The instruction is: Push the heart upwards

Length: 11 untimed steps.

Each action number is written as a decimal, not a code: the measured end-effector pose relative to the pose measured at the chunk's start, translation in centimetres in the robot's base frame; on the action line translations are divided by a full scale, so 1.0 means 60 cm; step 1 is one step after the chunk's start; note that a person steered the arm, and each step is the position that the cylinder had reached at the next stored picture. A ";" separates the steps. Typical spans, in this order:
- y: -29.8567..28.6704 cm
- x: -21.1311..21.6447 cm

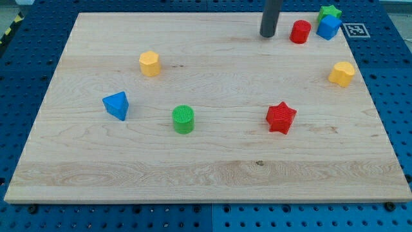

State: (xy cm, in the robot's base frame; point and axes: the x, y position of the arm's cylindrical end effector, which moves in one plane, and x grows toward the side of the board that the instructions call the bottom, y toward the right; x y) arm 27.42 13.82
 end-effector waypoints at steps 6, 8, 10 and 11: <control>0.030 0.214; 0.157 0.299; 0.189 0.268; 0.189 0.263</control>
